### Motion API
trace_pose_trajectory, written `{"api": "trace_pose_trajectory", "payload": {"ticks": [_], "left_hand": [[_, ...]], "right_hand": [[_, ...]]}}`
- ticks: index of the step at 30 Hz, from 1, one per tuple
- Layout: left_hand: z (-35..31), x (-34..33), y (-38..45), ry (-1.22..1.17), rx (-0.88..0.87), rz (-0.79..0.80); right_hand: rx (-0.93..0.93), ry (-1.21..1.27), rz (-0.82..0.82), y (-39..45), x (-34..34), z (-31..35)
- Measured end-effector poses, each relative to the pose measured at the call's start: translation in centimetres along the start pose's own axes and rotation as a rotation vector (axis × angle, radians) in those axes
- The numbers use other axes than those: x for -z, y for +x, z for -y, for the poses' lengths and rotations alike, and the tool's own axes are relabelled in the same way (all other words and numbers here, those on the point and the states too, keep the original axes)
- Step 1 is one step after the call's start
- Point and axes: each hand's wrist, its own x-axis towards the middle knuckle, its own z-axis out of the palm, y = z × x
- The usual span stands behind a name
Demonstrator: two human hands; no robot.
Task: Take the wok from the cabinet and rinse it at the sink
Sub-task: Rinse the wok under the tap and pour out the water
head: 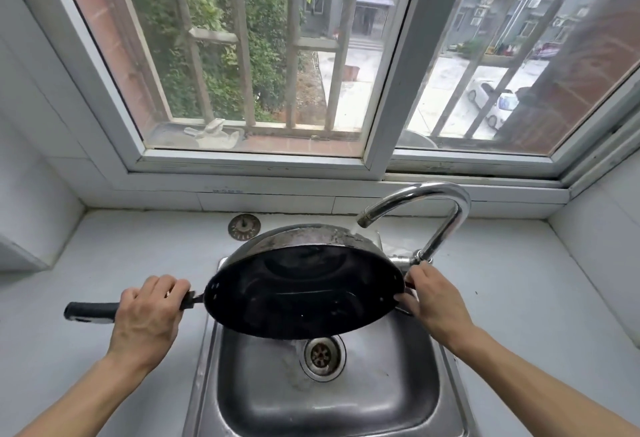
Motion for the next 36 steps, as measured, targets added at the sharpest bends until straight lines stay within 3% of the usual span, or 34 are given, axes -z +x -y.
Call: {"api": "trace_pose_trajectory", "payload": {"ticks": [20, 36], "left_hand": [[-0.6, -0.5, -1.9, -0.14, 0.1, 0.063], [-3.7, -1.0, 3.0, -0.082, -0.073, -0.013]], "right_hand": [[0.053, -0.02, 0.031, 2.3, 1.6, 0.6], [-0.006, -0.078, -0.082, -2.2, 1.4, -4.7]]}}
